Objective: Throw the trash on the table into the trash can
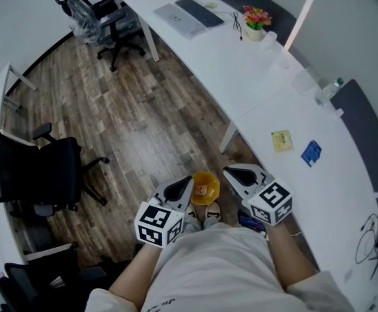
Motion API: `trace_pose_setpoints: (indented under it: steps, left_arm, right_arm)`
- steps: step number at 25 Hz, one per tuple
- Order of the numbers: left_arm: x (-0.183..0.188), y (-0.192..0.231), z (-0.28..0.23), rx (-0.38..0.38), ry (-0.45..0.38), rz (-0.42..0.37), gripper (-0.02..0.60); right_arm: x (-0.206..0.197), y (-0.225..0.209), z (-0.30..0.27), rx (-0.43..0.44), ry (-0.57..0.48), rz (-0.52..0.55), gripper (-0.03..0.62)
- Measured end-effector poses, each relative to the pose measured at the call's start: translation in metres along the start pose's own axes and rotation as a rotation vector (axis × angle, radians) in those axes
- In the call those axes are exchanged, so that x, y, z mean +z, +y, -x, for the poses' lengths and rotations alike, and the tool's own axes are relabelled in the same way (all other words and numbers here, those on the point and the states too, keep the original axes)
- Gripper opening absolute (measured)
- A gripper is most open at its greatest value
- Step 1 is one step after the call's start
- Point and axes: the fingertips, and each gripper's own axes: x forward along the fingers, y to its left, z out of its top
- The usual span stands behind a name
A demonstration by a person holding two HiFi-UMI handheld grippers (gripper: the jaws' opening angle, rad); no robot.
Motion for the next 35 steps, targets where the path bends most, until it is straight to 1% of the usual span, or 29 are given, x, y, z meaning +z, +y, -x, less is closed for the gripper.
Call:
trace_pose_setpoints:
  steps: [8, 13, 16, 20, 25, 30, 35]
  left_arm:
    - [0.014, -0.004, 0.002, -0.006, -0.047, -0.017, 0.0]
    - [0.011, 0.0, 0.002, -0.009, -0.042, -0.014, 0.0]
    - [0.007, -0.002, -0.002, -0.031, -0.024, -0.019, 0.0]
    - [0.003, -0.017, -0.013, -0.116, -0.007, -0.038, 0.0]
    - [0.003, -0.052, -0.042, -0.265, 0.027, -0.083, 0.0]
    - [0.005, -0.109, -0.077, -0.433, 0.064, -0.158, 0.0]
    - [0.007, -0.163, -0.1, -0.558, 0.089, -0.207, 0.0]
  right_arm:
    - [0.001, -0.006, 0.006, -0.017, -0.007, -0.01, 0.032]
    - [-0.005, -0.008, 0.01, -0.043, -0.008, -0.023, 0.032]
    - [-0.007, -0.011, 0.015, -0.075, -0.015, -0.039, 0.032]
    - [-0.013, -0.021, 0.035, -0.159, -0.031, -0.056, 0.032]
    - [-0.033, -0.037, 0.083, -0.323, -0.041, -0.105, 0.032]
    - [-0.06, -0.05, 0.159, -0.524, -0.074, -0.18, 0.032]
    - [-0.092, -0.05, 0.23, -0.696, -0.105, -0.263, 0.032]
